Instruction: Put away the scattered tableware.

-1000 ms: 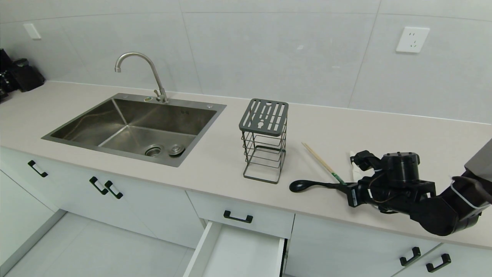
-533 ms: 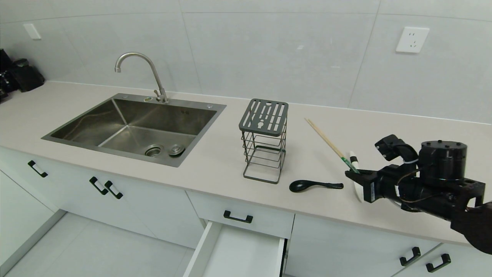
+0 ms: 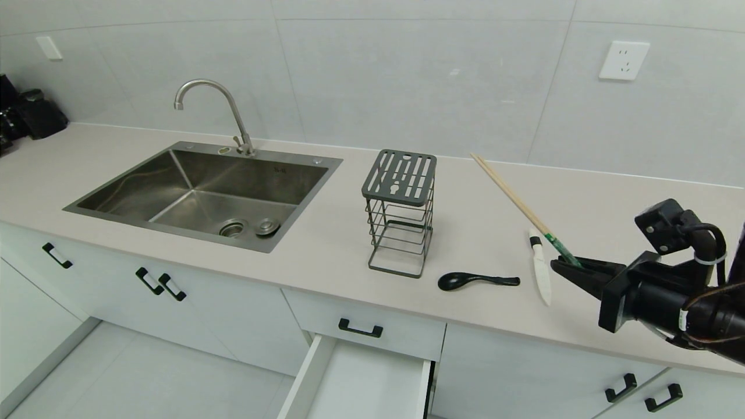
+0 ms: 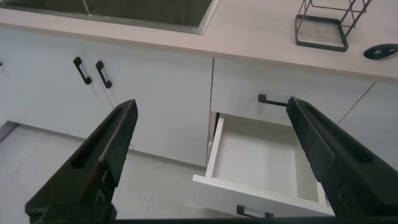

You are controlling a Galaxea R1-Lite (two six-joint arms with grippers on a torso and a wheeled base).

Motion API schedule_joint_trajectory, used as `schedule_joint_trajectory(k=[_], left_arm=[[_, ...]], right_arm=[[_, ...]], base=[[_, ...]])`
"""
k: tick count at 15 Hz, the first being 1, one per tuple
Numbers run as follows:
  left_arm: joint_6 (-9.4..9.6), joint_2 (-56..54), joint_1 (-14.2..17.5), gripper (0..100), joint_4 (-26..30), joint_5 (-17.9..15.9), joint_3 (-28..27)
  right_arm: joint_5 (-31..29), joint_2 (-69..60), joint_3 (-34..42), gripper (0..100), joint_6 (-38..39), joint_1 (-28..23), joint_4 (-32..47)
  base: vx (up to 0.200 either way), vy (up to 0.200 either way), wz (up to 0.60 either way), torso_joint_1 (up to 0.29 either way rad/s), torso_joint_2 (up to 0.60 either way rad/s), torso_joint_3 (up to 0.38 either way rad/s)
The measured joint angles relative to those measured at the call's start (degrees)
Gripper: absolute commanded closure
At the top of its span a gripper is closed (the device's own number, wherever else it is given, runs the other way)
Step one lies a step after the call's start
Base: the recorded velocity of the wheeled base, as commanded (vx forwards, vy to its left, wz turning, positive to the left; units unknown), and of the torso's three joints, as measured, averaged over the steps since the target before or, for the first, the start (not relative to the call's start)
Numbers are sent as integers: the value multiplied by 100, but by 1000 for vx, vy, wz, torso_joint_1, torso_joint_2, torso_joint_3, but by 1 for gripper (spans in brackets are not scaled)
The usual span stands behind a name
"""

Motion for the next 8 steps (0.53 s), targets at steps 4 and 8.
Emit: schedule_joint_trajectory(k=[4, 8], left_arm=[[0, 2, 0, 0, 0, 0, 0], [2, 2, 0, 0, 0, -2, 0]], right_arm=[[471, -347, 205, 100, -382, 135, -5], [829, -533, 496, 100, -605, 513, -13]], base=[[0, 0, 0, 0, 0, 0], [0, 0, 0, 0, 0, 0]])
